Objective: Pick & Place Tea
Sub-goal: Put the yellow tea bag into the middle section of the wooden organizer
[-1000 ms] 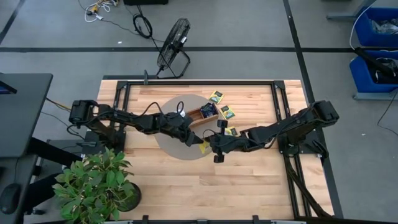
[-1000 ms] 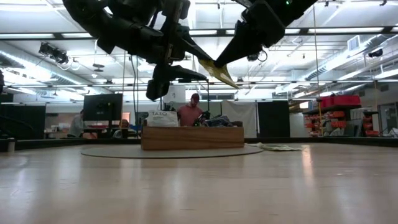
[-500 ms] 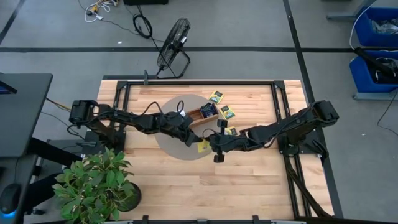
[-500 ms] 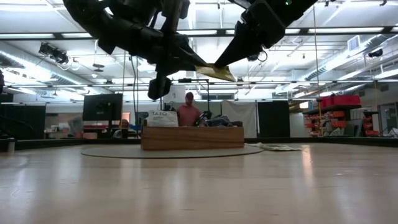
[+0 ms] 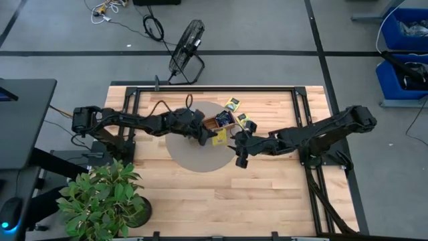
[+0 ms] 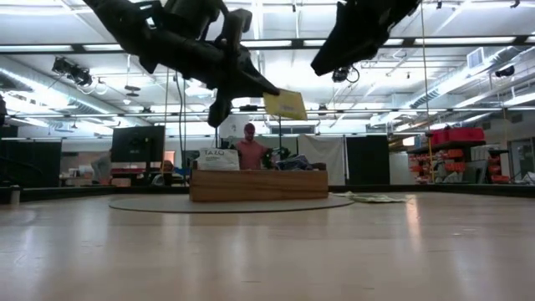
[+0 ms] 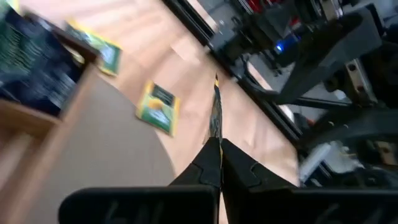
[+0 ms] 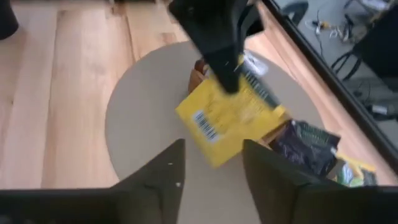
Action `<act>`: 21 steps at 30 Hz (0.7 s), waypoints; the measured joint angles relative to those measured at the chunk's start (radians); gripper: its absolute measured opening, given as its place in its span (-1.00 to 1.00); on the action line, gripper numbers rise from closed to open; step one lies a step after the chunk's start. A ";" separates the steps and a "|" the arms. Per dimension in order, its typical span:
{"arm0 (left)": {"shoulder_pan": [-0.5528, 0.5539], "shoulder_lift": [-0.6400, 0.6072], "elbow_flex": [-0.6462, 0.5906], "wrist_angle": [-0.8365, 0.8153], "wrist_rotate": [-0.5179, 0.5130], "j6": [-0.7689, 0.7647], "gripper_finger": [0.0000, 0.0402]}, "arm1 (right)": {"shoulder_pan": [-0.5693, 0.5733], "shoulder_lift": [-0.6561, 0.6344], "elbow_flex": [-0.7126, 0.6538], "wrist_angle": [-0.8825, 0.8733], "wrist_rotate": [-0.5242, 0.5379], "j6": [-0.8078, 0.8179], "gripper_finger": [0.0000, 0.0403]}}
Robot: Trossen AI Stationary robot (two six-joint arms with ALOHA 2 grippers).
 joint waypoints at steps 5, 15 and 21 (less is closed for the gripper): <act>0.057 0.000 0.000 -0.011 -0.007 0.059 -0.99 | -0.006 -0.018 -0.029 -0.008 -0.023 0.072 0.06; 0.138 0.000 0.000 -0.037 -0.095 0.310 -0.99 | -0.009 -0.164 -0.136 -0.027 0.055 0.154 0.02; 0.188 0.000 0.001 -0.126 -0.093 0.387 -1.00 | -0.034 -0.252 -0.184 -0.063 0.085 0.154 -0.04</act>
